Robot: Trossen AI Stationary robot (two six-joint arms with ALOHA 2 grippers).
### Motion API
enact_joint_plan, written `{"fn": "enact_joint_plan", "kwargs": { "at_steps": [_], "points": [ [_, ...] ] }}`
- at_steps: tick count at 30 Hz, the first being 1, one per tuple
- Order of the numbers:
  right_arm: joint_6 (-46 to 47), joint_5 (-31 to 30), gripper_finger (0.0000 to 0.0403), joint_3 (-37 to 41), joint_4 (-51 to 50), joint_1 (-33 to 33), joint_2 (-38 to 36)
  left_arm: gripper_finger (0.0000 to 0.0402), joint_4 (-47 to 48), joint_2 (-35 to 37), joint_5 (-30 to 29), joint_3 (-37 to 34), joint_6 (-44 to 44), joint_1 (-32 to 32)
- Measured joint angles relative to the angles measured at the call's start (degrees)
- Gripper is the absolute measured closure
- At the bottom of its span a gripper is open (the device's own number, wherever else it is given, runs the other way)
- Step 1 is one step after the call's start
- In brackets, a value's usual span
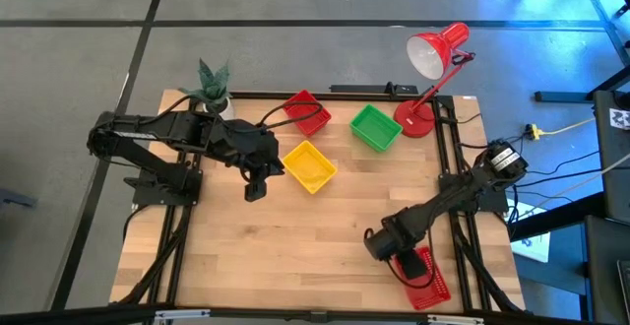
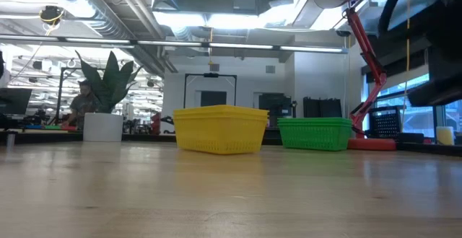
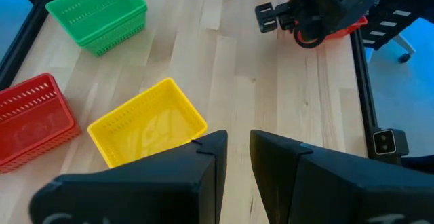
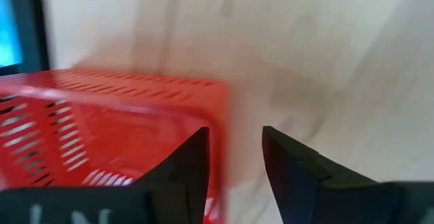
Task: Stack baskets by color
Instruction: Stack the red bin on the red bin
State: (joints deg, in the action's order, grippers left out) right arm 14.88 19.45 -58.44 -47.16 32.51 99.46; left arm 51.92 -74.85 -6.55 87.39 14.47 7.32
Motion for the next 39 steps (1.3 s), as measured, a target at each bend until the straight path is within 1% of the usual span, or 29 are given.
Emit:
{"fn": "enact_joint_plan", "kwargs": {
  "at_steps": [3,5,7,9,10,15,20,25,29,31,34,39],
  "points": [
    [0.1,-2.6,0.0279,0.9,1.4,0.0,0.0,0.0344,0.0,0.0,0.0,0.0,0.0,0.0],
    [1.2,-3.3,0.0298,1.4,2.7,0.0,0.0,0.0344,0.0,0.0,0.0,0.0,0.0,0.0],
    [2.4,-3.3,0.0332,1.5,3.9,-0.2,0.0,0.0344,0.0,0.0,0.0,0.0,0.0,0.0],
    [3.8,-3.2,0.0377,1.5,4.8,-0.6,0.0,0.0344,0.1,0.0,0.0,0.0,0.0,0.0],
    [4.6,-3.3,0.0389,1.5,5.0,-0.8,0.0,0.0344,0.0,0.0,0.0,0.0,0.0,0.0],
    [8.8,-3.4,0.0399,1.0,5.5,-2.5,0.0,0.0344,0.1,0.0,0.0,0.0,0.0,0.0],
    [10.5,-3.5,0.04,-1.1,5.0,-4.5,0.0,0.0344,1.6,0.0,0.0,0.0,0.0,0.0],
    [10.3,-3.5,0.0401,-5.5,3.8,-6.4,0.0,0.0344,3.7,0.0,0.0,0.0,0.0,0.0],
    [9.0,-5.3,0.0401,-10.9,-0.7,-8.2,0.0,0.0344,5.3,0.6,0.0,0.0,-0.1,0.0],
    [8.3,-7.0,0.0402,-14.0,-3.9,-9.4,0.0,0.0344,5.6,1.1,0.0,0.1,-0.1,0.0],
    [7.0,-11.8,0.0402,-18.9,-7.9,-11.8,-0.1,0.0344,6.3,1.9,0.0,0.0,-0.1,0.0],
    [6.9,-20.7,0.0402,-25.8,-9.2,-17.4,-0.1,0.0344,7.0,4.9,-1.7,0.0,-1.2,1.0]
  ]
}}
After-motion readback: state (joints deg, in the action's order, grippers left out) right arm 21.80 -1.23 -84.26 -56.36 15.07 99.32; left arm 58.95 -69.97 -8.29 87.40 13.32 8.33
